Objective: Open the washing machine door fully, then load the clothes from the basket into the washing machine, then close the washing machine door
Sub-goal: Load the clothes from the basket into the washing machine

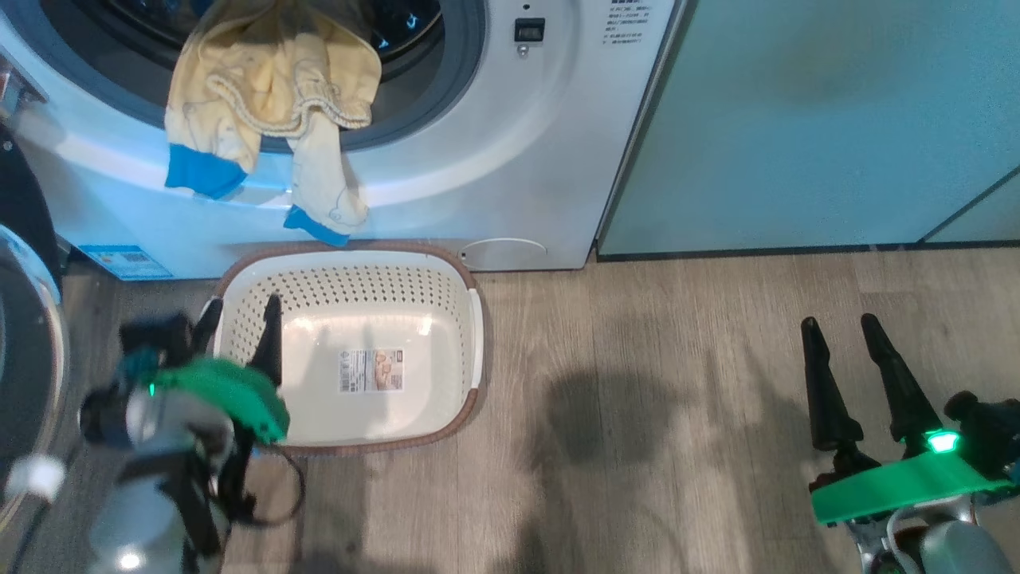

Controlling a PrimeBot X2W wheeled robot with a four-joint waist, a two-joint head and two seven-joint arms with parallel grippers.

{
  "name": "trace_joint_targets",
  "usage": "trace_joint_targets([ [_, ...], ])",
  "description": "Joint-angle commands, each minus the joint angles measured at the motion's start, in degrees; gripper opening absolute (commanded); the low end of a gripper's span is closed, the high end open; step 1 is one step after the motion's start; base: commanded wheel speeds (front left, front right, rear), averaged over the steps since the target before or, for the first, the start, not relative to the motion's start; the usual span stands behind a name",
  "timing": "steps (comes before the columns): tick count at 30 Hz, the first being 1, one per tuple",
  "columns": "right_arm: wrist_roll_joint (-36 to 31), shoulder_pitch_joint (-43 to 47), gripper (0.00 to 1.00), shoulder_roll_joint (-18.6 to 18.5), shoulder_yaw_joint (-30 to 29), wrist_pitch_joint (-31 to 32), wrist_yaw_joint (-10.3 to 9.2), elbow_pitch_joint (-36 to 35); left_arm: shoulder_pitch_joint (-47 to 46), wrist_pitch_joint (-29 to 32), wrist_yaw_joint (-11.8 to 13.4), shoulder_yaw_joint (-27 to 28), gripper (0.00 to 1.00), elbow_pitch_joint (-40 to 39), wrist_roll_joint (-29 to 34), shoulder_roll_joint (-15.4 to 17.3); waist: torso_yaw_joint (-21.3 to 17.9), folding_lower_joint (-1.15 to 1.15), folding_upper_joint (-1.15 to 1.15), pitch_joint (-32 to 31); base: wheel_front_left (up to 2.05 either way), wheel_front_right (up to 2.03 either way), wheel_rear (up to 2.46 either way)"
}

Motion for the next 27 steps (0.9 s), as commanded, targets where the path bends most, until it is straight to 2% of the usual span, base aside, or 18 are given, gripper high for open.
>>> trace_joint_targets([
  [1, 0.0, -1.3, 1.0, -0.5, 1.3, -0.5, 0.01, -1.9, -5.4, 2.2, 0.0, -0.5, 1.0, -0.7, 0.4, 3.6, -0.2, 0.0, 0.0, 0.7, 0.0, 0.0, 0.0],
  [7, 0.1, -3.0, 1.0, -0.4, 1.8, -0.5, 0.01, -2.2, -15.0, 13.6, -0.1, -6.4, 1.0, 2.0, -3.3, 8.5, -1.3, 0.0, 0.0, 3.5, 0.0, 0.0, 0.0],
  [16, 0.3, -6.2, 1.0, 0.2, 1.4, -0.5, 0.01, -3.1, -32.0, 32.1, -0.1, -11.2, 1.0, 4.3, -7.3, 14.2, -2.2, 0.0, 0.0, 10.3, 0.0, 0.0, 0.0],
  [27, 0.7, -9.8, 1.0, 0.8, 1.6, -0.5, 0.01, -3.4, -46.3, 41.0, 0.5, -12.3, 1.0, 7.7, -7.7, 16.2, -3.5, 0.0, 0.0, 17.3, 0.0, 0.0, 0.0],
])
